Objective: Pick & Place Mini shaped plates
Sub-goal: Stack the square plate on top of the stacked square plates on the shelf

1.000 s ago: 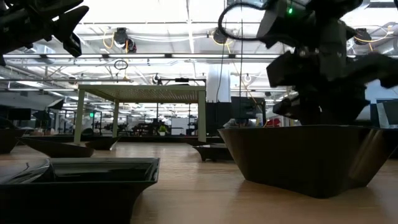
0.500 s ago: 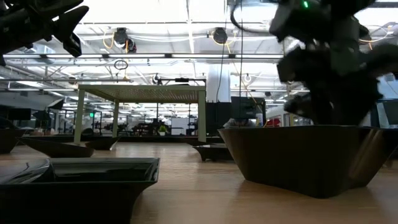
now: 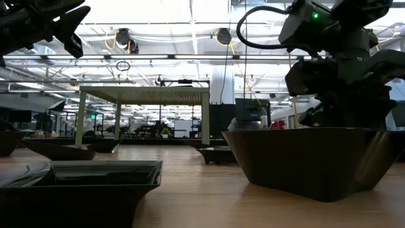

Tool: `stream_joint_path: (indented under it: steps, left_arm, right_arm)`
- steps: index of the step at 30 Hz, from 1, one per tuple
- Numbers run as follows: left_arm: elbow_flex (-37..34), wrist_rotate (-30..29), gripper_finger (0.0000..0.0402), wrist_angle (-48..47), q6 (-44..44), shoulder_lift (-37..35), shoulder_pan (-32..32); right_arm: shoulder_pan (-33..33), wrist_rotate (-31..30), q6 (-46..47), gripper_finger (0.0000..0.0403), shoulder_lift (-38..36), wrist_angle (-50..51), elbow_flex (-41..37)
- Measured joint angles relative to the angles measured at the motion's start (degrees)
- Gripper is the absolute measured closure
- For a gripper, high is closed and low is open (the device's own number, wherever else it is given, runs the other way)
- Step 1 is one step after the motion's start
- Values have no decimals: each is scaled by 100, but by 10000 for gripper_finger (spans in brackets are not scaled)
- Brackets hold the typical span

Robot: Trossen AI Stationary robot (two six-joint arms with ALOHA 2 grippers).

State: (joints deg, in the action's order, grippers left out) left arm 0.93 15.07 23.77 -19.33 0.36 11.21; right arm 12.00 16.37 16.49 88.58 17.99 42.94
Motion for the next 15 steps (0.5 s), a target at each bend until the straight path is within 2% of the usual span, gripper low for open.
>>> stream_joint_path:
  steps: [7, 13, 15]
  left_arm:
    - [2, 0, 321, 0, 0, 0, 1]
    - [1, 0, 321, 1, 0, 0, 0]
    - [0, 0, 321, 2, 0, 0, 1]
  right_arm:
    - [6, -13, 106, 322, 4, -5, 2]
    - [14, 63, 149, 388, 17, -9, 2]
    - [19, 160, 300, 397, 19, 5, 2]
